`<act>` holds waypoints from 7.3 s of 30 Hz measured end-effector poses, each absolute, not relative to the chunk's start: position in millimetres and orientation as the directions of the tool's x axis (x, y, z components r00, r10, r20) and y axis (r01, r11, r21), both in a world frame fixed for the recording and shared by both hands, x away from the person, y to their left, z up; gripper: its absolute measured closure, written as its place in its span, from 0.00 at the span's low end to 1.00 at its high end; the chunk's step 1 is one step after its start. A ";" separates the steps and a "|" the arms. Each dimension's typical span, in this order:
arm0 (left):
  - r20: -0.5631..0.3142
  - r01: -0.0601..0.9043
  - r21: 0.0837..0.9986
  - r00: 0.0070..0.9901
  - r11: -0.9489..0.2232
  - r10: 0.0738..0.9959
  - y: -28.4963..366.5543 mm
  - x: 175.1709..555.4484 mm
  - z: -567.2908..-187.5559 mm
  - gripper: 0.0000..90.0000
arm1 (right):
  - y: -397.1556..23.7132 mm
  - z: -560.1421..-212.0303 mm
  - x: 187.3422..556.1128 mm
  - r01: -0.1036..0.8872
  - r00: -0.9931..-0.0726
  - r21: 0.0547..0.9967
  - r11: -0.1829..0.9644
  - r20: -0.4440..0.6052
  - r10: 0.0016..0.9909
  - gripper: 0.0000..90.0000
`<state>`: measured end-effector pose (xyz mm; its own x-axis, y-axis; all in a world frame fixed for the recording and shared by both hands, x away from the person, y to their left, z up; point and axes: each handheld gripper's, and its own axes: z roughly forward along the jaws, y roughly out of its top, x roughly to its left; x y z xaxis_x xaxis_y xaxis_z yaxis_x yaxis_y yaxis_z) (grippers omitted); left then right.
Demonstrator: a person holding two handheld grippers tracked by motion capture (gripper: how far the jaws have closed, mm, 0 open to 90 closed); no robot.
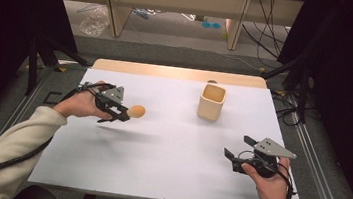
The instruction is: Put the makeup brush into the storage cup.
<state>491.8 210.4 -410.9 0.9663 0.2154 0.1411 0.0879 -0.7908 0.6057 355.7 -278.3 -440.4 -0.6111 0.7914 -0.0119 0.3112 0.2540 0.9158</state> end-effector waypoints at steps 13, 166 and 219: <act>0.143 0.097 0.674 0.956 -0.732 0.257 211.2 487.6 -403.9 0.74 | -276.2 -439.9 355.3 0.323 -0.618 0.914 0.244 0.009 0.786 0.18; 0.023 0.043 0.986 0.921 -0.160 0.388 146.6 447.6 -364.5 0.74 | -149.3 -415.7 407.5 0.164 -0.807 0.969 0.188 0.022 0.591 0.18; -0.003 0.058 0.988 0.933 -0.142 0.359 131.9 446.0 -368.8 0.74 | -91.1 -421.3 421.2 0.152 -0.851 0.971 0.183 0.034 0.524 0.43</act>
